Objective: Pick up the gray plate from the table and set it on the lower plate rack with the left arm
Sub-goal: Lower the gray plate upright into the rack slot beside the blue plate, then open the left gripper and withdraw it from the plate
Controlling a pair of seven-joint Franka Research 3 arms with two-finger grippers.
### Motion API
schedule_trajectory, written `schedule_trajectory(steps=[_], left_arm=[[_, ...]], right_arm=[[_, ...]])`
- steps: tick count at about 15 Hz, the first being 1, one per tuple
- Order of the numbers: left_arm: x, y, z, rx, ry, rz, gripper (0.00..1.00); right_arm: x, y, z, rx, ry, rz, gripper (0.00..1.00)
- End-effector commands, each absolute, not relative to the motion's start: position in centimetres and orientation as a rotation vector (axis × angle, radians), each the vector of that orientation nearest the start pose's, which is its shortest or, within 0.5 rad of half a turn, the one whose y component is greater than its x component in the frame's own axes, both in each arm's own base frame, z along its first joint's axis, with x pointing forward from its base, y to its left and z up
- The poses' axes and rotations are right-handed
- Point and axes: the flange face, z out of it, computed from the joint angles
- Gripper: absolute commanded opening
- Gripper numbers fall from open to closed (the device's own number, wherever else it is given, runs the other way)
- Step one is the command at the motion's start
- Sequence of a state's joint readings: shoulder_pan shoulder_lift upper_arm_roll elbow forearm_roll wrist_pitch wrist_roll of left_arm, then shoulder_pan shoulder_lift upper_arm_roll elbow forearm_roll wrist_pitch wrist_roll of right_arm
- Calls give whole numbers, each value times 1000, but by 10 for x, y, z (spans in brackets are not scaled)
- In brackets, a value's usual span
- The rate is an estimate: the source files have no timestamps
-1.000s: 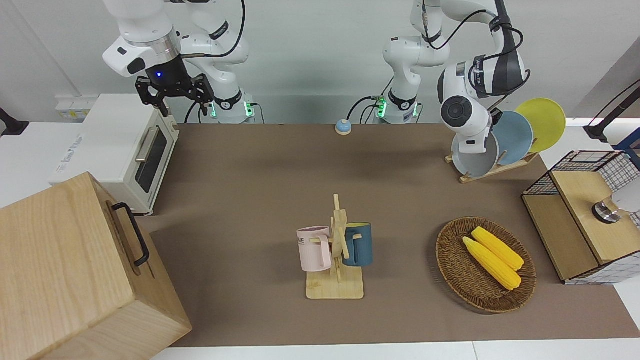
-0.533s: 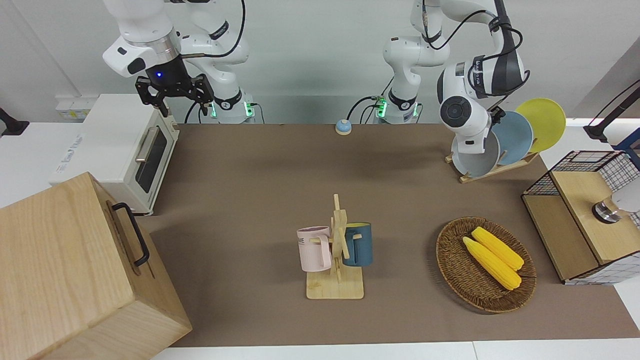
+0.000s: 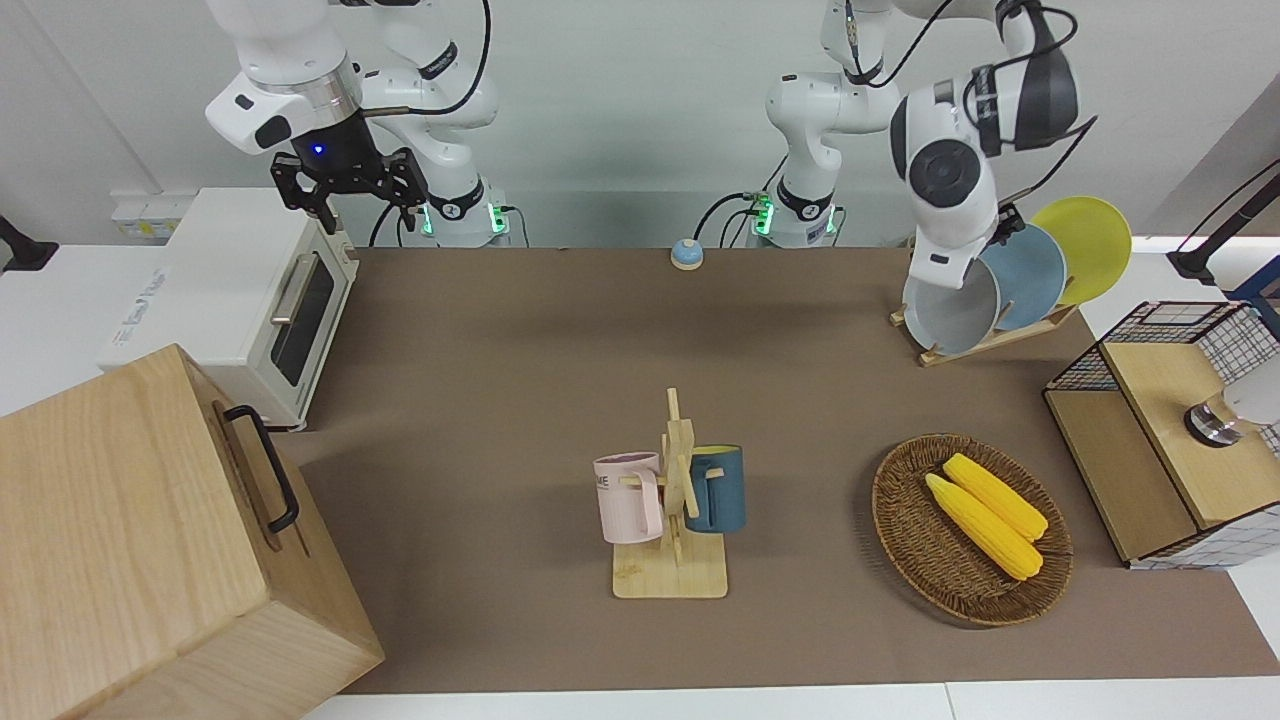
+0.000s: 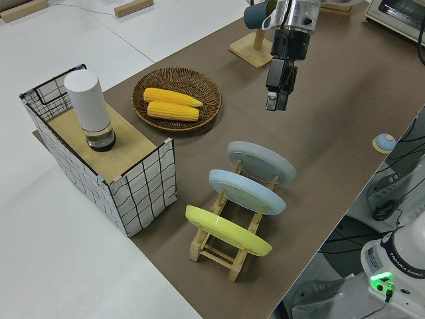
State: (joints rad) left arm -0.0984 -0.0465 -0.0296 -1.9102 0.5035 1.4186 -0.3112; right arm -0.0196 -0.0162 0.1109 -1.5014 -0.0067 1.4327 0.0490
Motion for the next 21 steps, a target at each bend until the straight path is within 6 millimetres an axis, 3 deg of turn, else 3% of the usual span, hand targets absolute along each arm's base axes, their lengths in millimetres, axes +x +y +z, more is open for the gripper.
schedule_trajectory(steps=[1,4,8,14,21], left_arm=[[508,-18,544,-2702,-112,407,993],[513,-26,568,-2873,-26,392,993],[520,-19,595,-3073,59,330,993],[531,-27,643,-3139,77,82,993],[531,-29,649,-3147,81,58,993]], right_arm=[[531,47,657,-3134,-43,92,990],[531,47,657,-3134,-43,92,987],[531,47,657,-3134,-43,92,987],[531,47,657,-3134,-43,92,990],[531,47,657,-3134,-43,92,990]])
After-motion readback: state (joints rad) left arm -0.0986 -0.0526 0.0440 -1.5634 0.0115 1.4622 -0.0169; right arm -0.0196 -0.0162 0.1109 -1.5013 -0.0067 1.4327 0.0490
